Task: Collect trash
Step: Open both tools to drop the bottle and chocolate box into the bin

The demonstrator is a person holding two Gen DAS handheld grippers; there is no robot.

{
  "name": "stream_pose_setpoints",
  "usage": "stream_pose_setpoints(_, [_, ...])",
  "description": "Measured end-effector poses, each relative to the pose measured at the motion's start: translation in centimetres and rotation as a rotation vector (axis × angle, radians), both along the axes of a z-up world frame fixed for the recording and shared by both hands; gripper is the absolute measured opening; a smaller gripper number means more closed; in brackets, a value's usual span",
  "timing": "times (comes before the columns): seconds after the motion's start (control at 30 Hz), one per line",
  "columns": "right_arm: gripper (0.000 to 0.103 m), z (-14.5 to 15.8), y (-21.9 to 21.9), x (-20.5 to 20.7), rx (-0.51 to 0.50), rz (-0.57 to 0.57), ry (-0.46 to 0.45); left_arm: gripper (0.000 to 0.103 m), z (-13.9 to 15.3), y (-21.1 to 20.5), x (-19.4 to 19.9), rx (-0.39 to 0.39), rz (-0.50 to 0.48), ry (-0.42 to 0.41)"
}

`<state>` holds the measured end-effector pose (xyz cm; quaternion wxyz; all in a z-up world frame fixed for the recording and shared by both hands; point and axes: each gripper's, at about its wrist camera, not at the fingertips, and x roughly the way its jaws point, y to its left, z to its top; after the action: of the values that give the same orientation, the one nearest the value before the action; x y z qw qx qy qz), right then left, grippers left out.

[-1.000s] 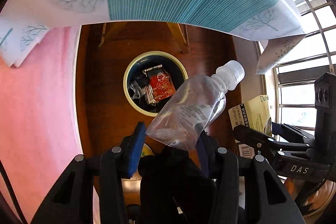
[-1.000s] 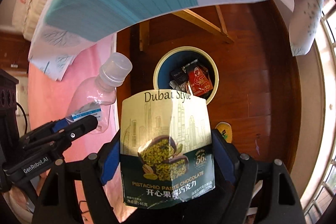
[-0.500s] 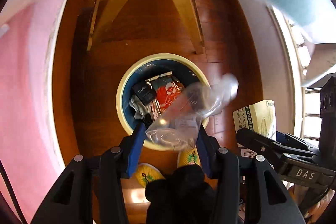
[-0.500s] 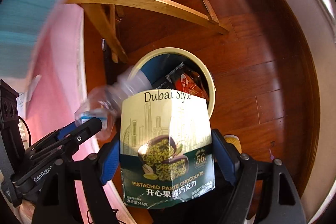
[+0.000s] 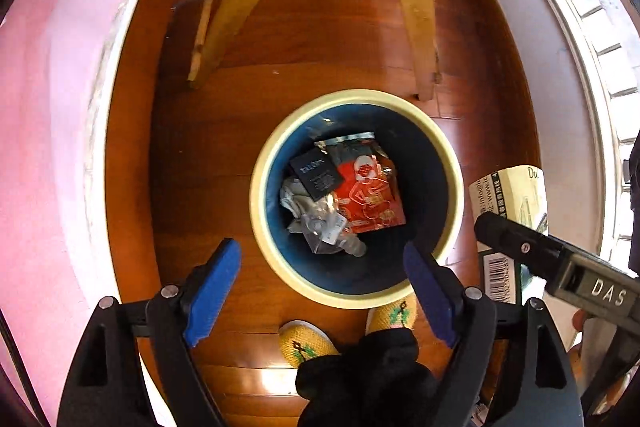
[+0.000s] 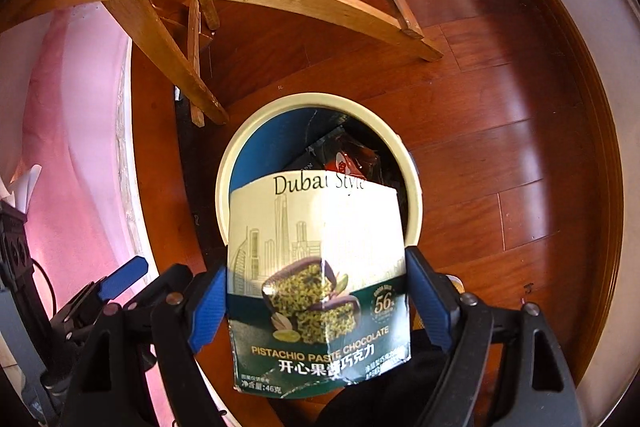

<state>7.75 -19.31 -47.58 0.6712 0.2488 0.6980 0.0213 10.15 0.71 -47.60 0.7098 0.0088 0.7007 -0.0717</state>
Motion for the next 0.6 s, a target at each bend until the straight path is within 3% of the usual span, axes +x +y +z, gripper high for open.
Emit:
stream_pose_setpoints(0.2, [0.084,-0.9,0.2,0.7,-0.005,-0.016,0.01,0.09,0.3,1.3,0.0,0.039,0.031,-0.034])
stream_pose_setpoints(0.43, [0.085,-0.3,1.1,1.0,-0.05,0.012,-0.056,0.102,1.3,2.0,0.1,0.059,0.048,-0.079])
stream_pose_setpoints(0.6, [0.085,0.4,1.7,0.9,-0.069,0.025,-0.068,0.102,2.4,2.5,0.2,0.063,0.062,-0.088])
